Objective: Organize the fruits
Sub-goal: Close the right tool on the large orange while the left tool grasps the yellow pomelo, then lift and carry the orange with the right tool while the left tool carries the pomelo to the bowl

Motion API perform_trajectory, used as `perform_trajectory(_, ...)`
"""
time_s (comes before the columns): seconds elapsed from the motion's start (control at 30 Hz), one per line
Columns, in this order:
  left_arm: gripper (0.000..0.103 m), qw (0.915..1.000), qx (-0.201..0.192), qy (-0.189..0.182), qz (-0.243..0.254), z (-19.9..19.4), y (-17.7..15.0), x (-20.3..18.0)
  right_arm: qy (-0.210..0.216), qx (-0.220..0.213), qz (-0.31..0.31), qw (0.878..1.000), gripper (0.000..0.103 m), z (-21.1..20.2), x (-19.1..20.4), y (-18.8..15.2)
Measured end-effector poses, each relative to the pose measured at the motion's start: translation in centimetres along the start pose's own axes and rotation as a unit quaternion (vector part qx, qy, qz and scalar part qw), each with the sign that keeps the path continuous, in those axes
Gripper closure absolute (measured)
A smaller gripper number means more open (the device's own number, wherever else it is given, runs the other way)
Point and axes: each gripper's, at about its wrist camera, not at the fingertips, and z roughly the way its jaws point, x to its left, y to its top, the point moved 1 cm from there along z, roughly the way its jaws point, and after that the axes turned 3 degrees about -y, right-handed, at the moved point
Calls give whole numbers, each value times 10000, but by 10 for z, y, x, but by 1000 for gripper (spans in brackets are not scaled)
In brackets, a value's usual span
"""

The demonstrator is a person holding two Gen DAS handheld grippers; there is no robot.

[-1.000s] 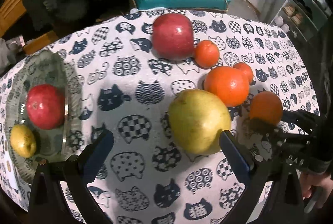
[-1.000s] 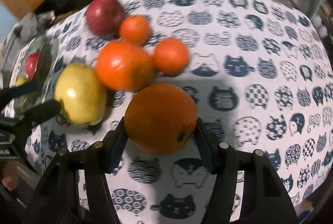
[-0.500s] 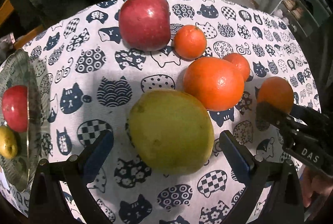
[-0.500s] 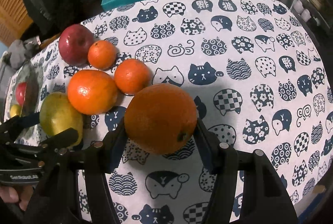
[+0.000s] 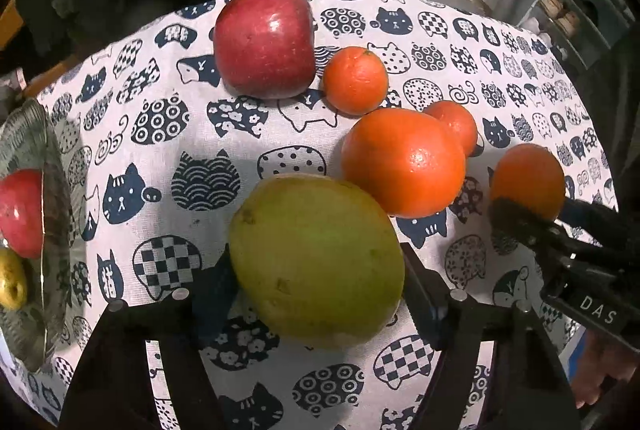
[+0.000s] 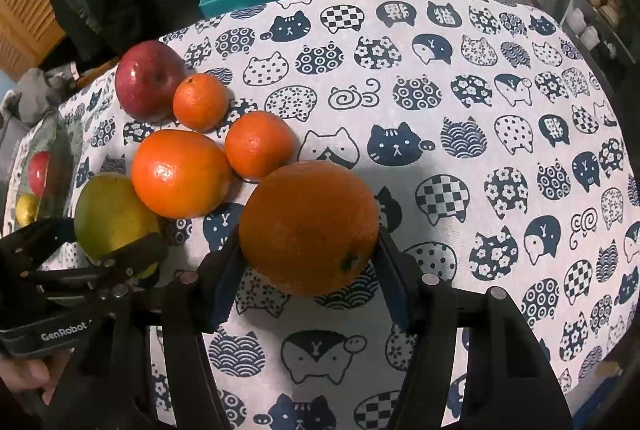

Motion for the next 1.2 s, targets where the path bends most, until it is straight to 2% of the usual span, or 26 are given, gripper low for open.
perform_trajectory(0.23,27,10000,-72,17,17,-8,-7,-1,-10,-116,-22,9999,42,-9,1,0)
perform_trajectory(0.57,27,9991,-412,-4,-112,-48,-14,13,-69,-375,-53,9993,42,-31,6,2)
perform_trajectory(1.2,27,9926,-1200,-65,-158,-131,-15,22,-31,-1270,-388,9911,42,-115,35,10)
